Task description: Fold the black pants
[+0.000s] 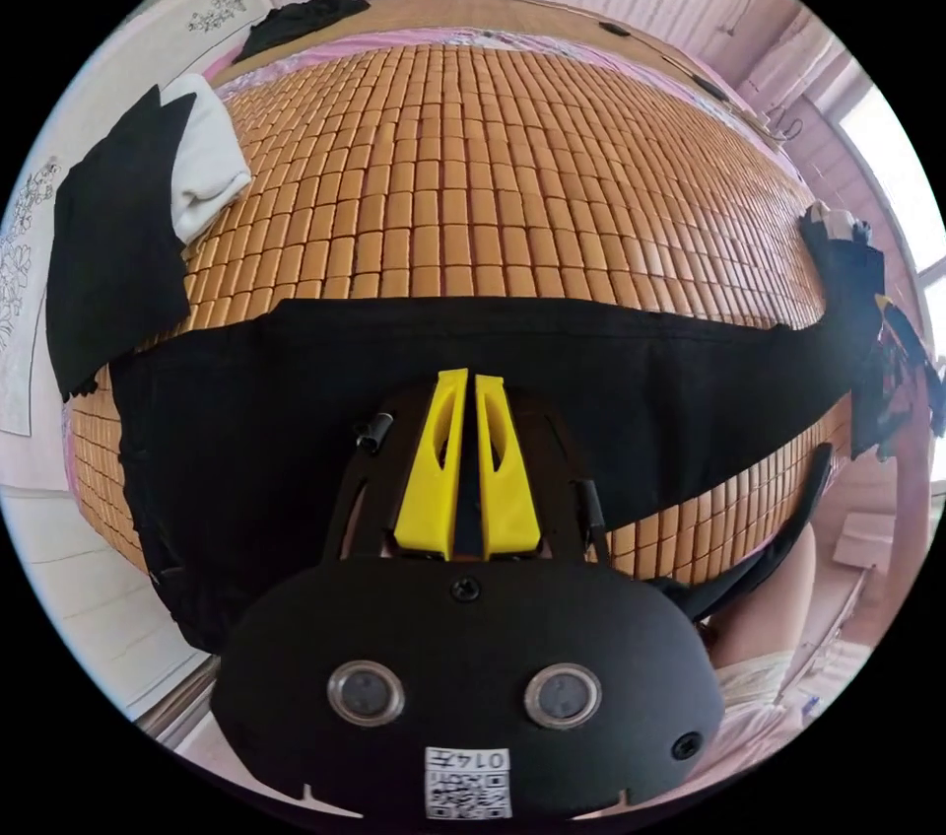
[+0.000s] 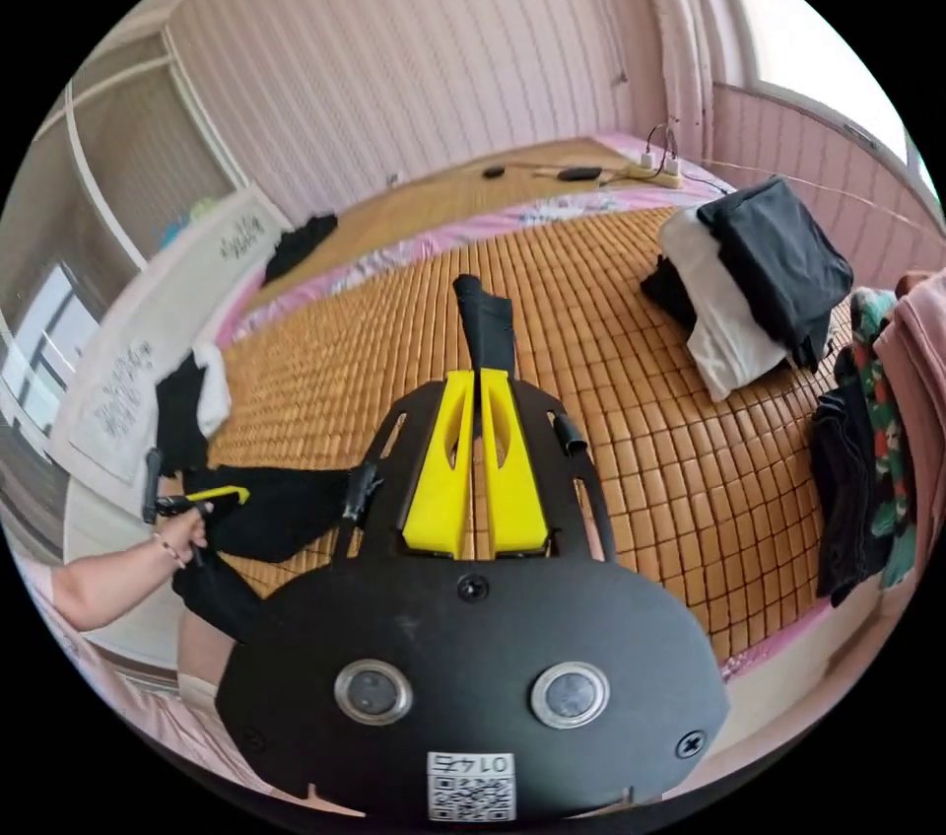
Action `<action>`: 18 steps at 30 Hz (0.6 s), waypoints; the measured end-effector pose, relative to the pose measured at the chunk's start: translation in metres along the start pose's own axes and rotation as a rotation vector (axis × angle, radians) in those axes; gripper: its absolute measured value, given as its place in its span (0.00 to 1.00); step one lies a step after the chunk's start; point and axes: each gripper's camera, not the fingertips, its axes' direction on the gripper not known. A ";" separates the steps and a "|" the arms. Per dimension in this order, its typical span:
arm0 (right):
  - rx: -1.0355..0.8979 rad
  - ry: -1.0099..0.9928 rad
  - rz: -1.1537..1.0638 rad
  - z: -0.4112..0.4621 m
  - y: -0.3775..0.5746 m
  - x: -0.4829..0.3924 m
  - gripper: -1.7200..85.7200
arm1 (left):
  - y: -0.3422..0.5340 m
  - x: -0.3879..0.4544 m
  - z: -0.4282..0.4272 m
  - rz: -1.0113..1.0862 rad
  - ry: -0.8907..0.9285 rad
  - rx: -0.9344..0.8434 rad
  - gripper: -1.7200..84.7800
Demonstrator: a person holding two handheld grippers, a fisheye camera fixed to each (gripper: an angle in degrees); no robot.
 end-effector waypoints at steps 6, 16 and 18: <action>-0.295 0.144 0.219 0.022 0.042 0.090 0.06 | -0.023 0.020 0.016 0.097 -0.044 0.005 0.02; -0.437 -0.039 0.030 -0.046 0.137 0.088 0.13 | 0.015 0.043 -0.010 0.234 0.116 0.105 0.09; -0.458 -0.006 -0.028 -0.045 0.150 0.075 0.14 | 0.042 0.059 -0.026 0.321 0.194 0.110 0.10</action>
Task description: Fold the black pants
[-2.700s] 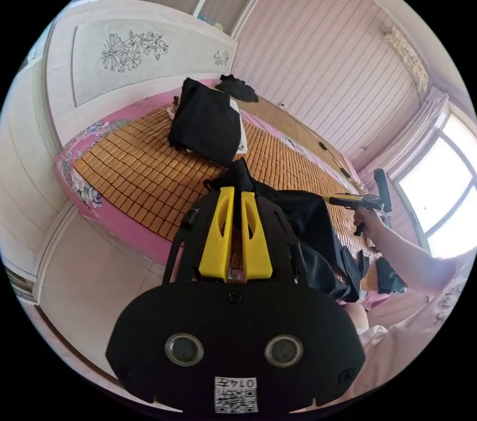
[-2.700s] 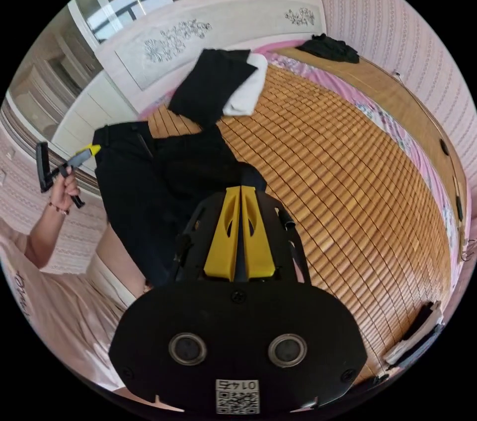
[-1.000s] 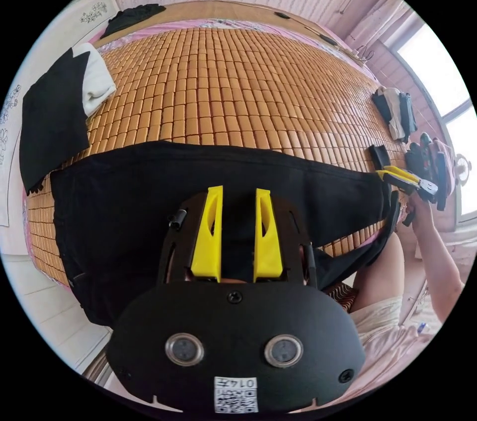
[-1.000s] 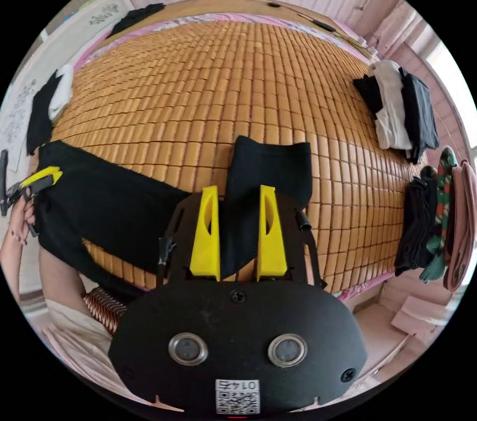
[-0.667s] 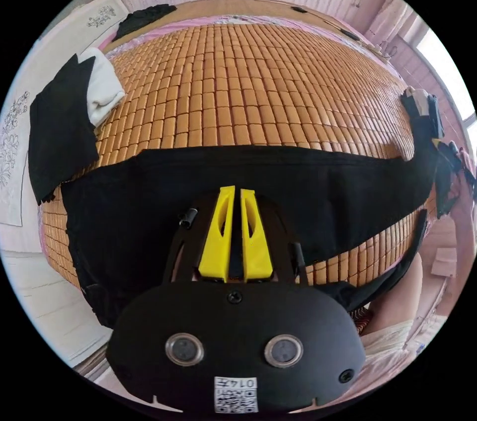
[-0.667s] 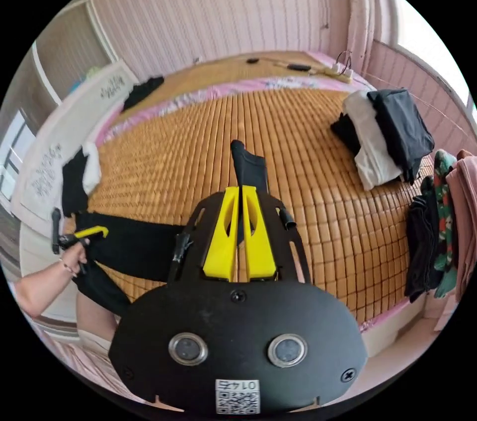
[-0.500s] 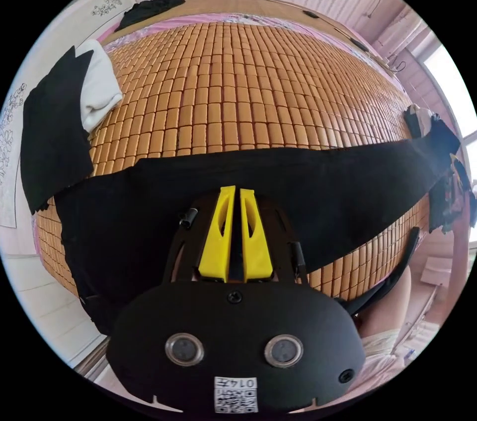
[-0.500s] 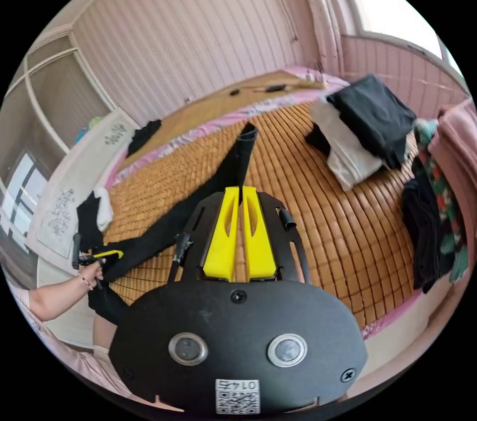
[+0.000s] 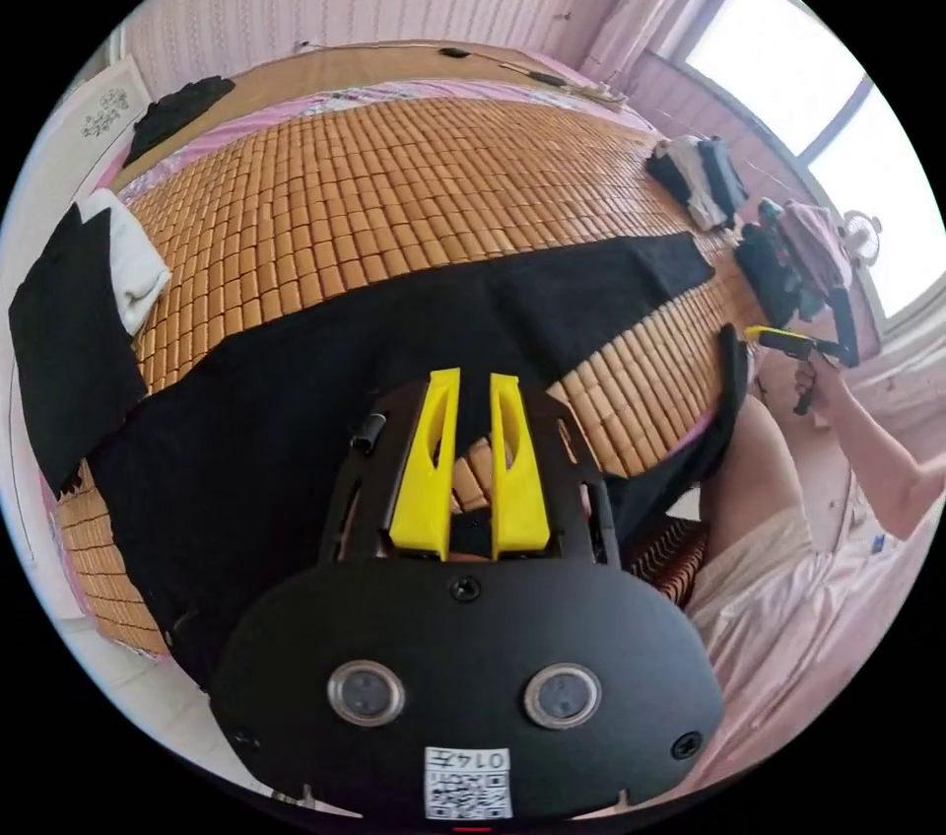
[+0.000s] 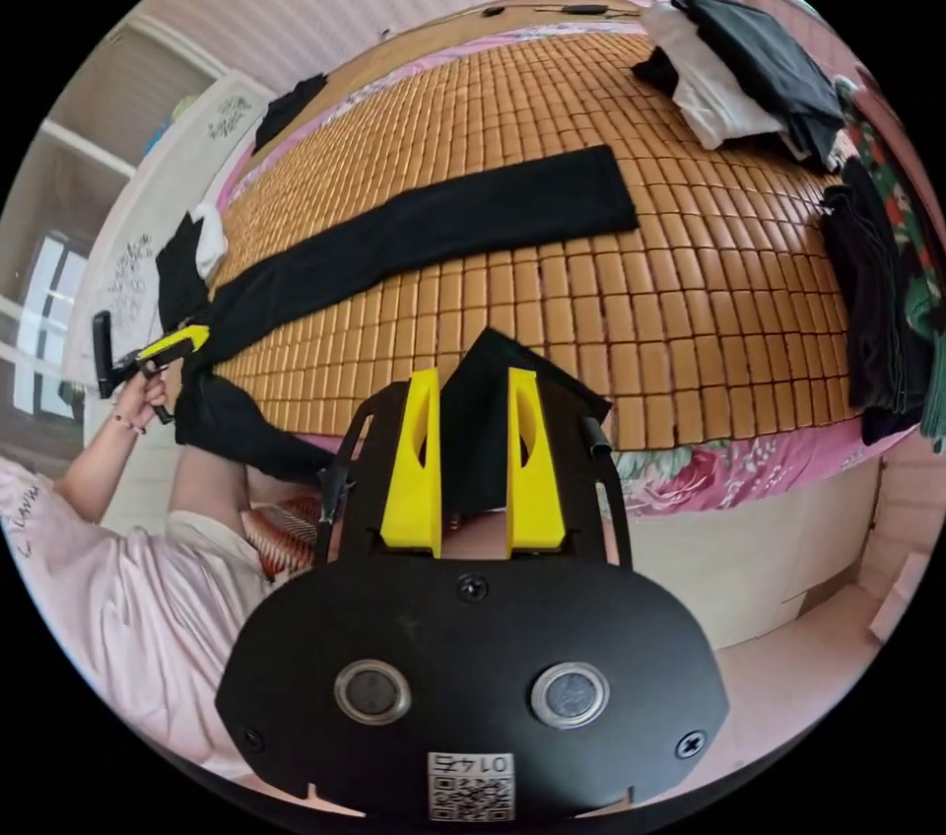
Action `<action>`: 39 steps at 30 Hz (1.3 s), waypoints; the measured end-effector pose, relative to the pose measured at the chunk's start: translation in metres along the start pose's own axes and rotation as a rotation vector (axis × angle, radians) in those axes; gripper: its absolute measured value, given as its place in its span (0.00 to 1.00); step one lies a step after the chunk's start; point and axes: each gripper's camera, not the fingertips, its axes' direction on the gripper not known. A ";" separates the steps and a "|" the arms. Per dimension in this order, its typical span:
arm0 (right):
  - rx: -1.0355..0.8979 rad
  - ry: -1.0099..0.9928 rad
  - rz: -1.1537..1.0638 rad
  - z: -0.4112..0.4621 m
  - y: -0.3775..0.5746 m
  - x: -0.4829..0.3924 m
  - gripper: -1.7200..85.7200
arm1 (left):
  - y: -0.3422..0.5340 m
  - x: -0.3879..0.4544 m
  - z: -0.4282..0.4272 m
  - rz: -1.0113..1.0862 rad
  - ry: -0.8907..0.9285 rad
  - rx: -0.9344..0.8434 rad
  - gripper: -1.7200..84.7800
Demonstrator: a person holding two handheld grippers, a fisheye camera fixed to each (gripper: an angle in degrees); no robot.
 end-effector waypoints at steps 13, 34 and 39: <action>0.489 -0.168 -0.135 -0.132 0.014 -0.013 0.04 | 0.051 0.090 0.062 0.118 -0.049 -0.278 0.11; 0.190 0.160 0.472 -0.071 0.086 0.140 0.16 | 0.064 0.112 0.045 0.140 -0.028 -0.204 0.12; 0.075 0.072 0.502 -0.060 0.073 0.144 0.10 | 0.055 0.110 0.069 0.121 -0.045 -0.259 0.12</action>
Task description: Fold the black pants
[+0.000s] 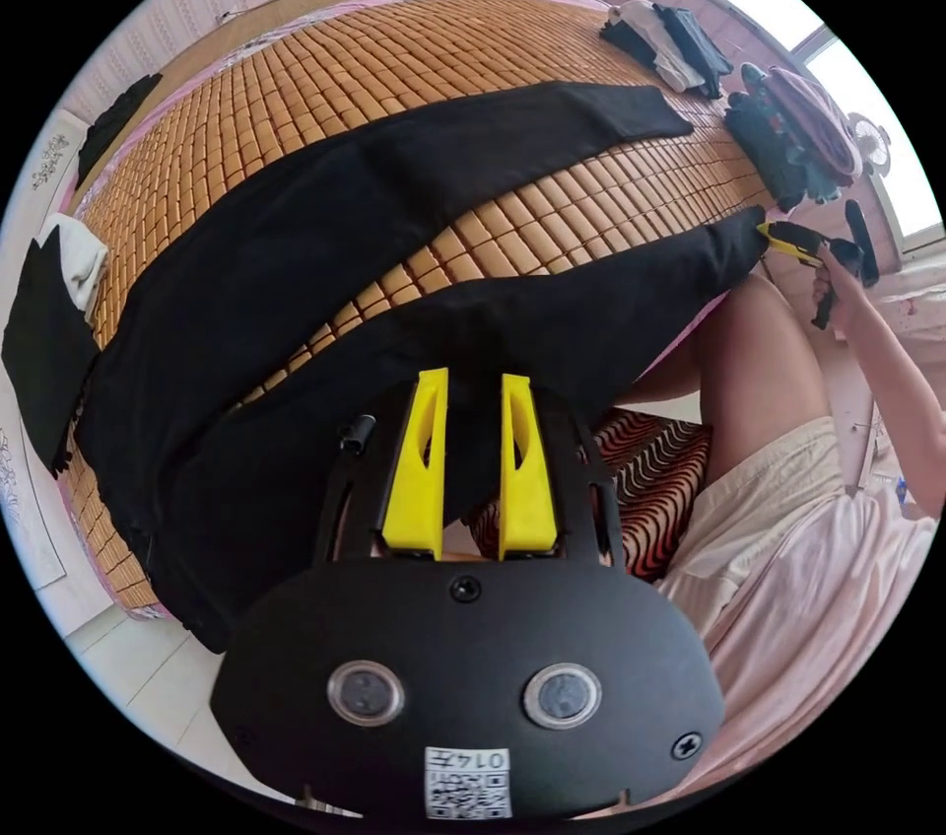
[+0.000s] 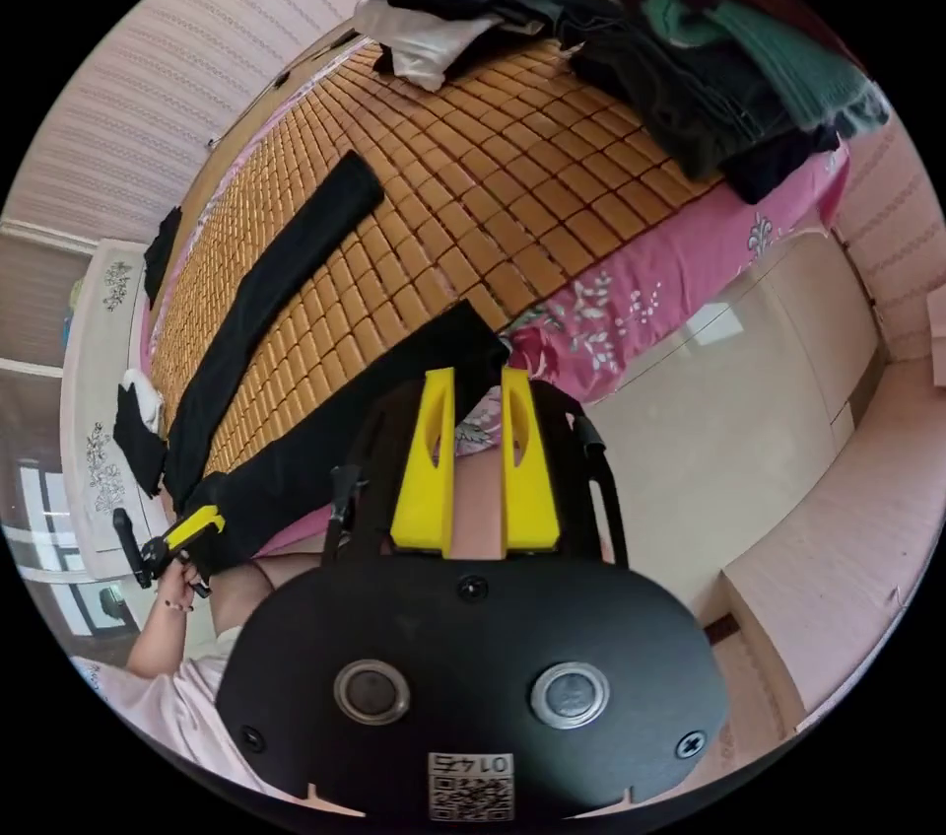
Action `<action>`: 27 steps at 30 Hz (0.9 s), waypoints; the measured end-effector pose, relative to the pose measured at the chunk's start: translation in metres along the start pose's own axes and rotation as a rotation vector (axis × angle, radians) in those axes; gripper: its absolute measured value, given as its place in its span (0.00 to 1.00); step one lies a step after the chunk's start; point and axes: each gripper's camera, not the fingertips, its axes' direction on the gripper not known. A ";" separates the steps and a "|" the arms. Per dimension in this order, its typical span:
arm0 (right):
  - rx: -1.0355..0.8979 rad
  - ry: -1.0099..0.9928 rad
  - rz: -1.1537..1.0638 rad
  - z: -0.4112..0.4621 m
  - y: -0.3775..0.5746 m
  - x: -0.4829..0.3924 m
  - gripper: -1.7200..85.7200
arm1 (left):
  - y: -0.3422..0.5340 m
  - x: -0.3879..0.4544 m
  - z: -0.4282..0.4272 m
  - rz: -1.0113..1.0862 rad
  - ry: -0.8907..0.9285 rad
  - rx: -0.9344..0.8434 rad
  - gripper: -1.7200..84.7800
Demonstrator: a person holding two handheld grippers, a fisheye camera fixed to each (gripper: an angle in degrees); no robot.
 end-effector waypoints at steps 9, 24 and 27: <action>0.416 -0.528 -0.497 -0.142 -0.026 -0.103 0.06 | -0.007 -0.008 -0.024 -0.017 0.008 0.021 0.12; 0.154 0.038 -0.254 -0.017 -0.010 -0.099 0.08 | 0.018 -0.007 -0.037 -0.067 0.072 0.039 0.12; 0.116 0.189 -0.435 0.012 -0.020 -0.160 0.04 | 0.020 -0.011 -0.043 -0.093 0.042 0.053 0.11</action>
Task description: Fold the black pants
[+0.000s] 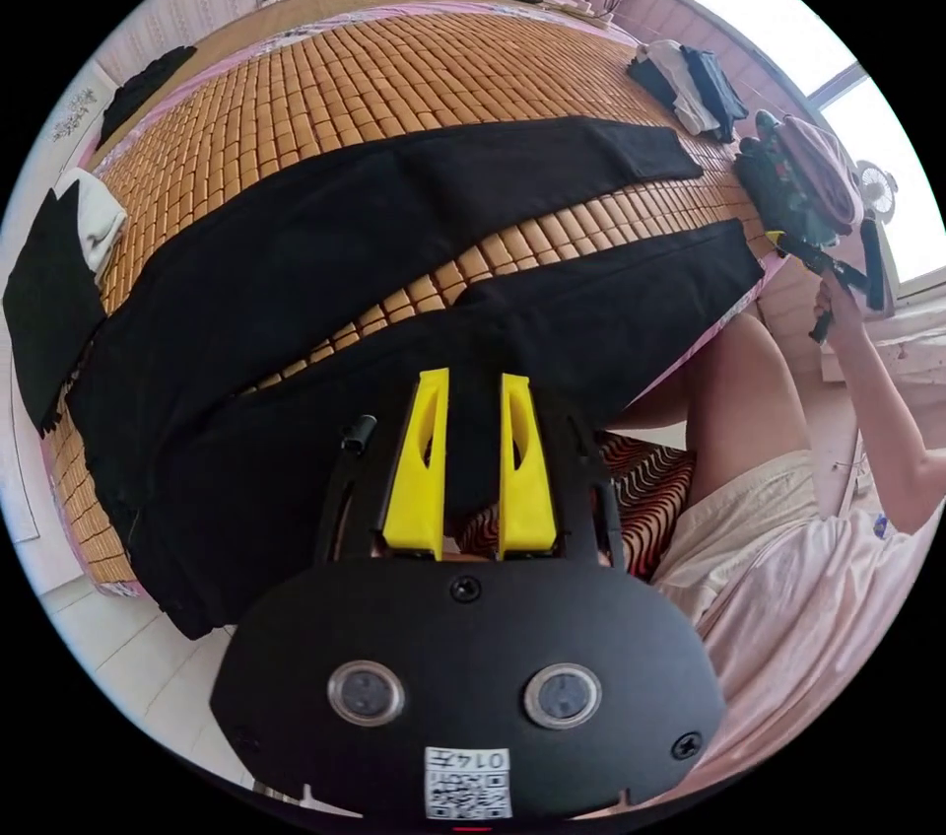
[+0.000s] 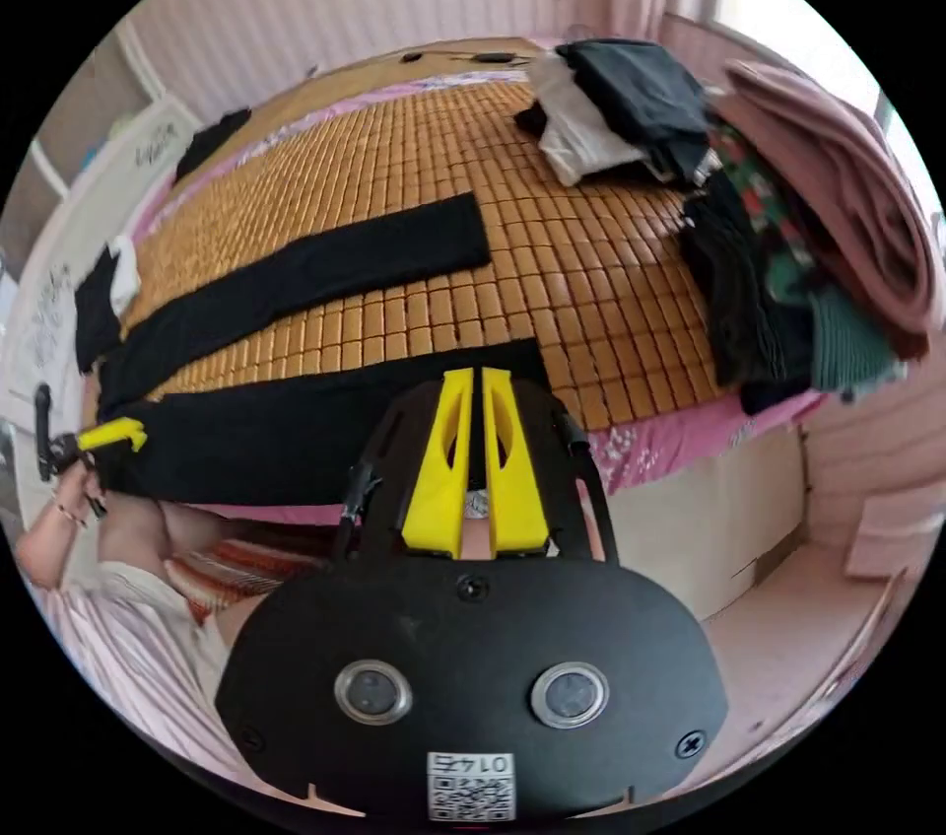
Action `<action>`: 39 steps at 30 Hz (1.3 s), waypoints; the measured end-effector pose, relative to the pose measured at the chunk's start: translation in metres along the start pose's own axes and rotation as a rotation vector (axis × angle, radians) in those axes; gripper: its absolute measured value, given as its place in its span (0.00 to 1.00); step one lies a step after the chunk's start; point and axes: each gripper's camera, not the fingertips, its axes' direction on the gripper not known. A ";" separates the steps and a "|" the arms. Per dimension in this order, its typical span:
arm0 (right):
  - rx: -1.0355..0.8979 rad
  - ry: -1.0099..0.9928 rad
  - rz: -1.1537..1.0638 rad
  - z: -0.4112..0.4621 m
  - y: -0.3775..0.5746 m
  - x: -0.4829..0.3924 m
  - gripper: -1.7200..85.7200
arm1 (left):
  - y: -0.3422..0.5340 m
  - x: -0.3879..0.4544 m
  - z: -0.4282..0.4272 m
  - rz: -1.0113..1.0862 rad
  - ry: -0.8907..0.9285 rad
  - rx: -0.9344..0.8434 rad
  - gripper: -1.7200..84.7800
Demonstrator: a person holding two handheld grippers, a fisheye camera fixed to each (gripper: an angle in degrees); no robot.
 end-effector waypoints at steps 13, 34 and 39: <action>-0.273 0.270 -0.292 0.084 -0.048 -0.105 0.01 | -0.003 -0.020 -0.006 -0.009 -0.100 -0.006 0.03; -0.082 0.194 -0.025 0.120 -0.144 -0.135 0.01 | 0.093 -0.210 -0.105 -0.536 -0.193 0.100 0.01; -0.079 0.220 -0.098 0.125 -0.144 -0.129 0.01 | 0.102 -0.221 -0.117 -0.504 -0.206 0.075 0.01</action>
